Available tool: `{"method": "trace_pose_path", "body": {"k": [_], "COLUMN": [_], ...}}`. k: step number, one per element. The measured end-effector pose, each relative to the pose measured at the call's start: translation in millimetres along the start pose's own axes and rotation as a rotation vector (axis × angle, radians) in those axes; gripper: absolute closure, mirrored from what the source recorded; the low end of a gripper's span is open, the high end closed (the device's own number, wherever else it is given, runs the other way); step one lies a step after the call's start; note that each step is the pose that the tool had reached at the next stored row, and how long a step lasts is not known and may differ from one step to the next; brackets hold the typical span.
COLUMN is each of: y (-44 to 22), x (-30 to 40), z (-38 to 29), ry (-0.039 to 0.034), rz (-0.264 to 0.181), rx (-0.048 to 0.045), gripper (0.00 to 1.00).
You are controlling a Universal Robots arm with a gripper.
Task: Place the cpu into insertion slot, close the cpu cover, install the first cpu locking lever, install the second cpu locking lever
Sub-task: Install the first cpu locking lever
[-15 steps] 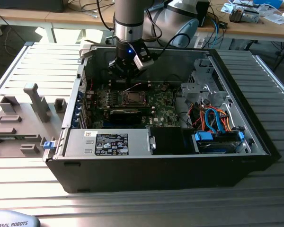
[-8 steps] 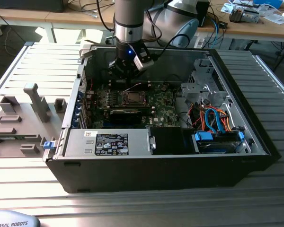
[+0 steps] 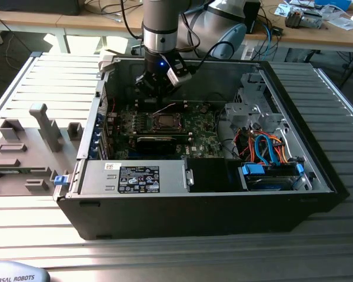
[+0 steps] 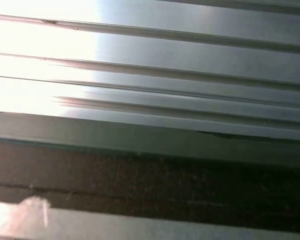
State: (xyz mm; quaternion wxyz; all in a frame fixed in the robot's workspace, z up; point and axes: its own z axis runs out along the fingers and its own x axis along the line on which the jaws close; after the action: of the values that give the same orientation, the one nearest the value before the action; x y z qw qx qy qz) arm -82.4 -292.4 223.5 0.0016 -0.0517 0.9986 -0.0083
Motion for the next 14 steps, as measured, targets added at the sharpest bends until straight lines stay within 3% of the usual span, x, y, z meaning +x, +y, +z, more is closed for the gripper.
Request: {"method": "trace_pose_path", "body": {"k": [14], "y": [0.7], "x": [-4.8], "z": [9.0], "ry": [0.0001], "rz": [-0.003], "rx": [0.0013], "gripper": [0.89]}}
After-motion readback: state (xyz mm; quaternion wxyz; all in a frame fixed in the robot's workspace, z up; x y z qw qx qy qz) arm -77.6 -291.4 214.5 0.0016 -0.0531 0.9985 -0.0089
